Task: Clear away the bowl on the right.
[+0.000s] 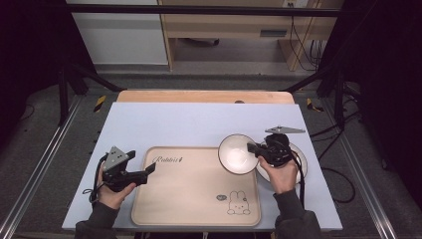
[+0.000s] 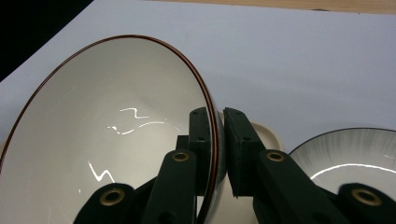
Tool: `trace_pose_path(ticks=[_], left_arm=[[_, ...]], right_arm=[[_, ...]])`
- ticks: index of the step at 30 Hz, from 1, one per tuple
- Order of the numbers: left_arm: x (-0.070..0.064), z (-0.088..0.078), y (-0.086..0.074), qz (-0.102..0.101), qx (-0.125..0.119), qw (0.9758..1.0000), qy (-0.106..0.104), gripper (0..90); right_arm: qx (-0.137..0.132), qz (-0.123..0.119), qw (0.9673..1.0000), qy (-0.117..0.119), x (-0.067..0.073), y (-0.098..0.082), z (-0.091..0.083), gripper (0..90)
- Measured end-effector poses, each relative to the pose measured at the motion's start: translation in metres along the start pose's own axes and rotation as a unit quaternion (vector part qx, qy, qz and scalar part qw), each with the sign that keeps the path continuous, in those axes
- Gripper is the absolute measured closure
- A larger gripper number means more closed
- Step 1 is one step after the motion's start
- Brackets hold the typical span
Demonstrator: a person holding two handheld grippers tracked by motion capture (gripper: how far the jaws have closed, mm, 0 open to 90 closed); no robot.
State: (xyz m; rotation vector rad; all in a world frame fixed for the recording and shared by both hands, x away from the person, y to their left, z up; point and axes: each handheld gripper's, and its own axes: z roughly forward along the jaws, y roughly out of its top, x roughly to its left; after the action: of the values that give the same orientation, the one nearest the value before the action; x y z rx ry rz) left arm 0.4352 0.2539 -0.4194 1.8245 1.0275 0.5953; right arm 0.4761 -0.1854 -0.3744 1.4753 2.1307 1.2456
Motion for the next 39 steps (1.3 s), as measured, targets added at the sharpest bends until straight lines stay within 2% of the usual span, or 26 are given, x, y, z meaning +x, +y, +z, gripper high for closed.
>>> trace_pose_path(ticks=[7, 18, 29, 35, 39], left_arm=[[0.0, 0.001, 0.0, 0.0, 0.001, 1.0, 0.0, 13.8], [0.0, -0.001, 0.001, 0.001, -0.002, 1.0, 0.0, 13.8], [0.0, -0.002, 0.001, 0.0, -0.003, 1.0, -0.001, 13.8], [0.0, -0.001, 0.001, -0.001, -0.002, 1.0, -0.001, 13.8], [0.0, -0.001, 0.001, -0.001, -0.003, 1.0, -0.002, 13.9]], right_arm=[[-0.002, -0.012, 0.9999, 0.007, 0.008, 0.005, 0.004, 81.8], [0.007, -0.025, 0.9995, 0.02, 0.026, 0.01, 0.022, 81.8], [0.017, -0.022, 0.9993, 0.026, 0.033, 0.011, 0.036, 81.9], [0.021, -0.027, 0.9991, 0.026, 0.036, 0.01, 0.045, 81.9], [0.029, -0.022, 0.9988, 0.032, 0.04, 0.01, 0.051, 81.9]])
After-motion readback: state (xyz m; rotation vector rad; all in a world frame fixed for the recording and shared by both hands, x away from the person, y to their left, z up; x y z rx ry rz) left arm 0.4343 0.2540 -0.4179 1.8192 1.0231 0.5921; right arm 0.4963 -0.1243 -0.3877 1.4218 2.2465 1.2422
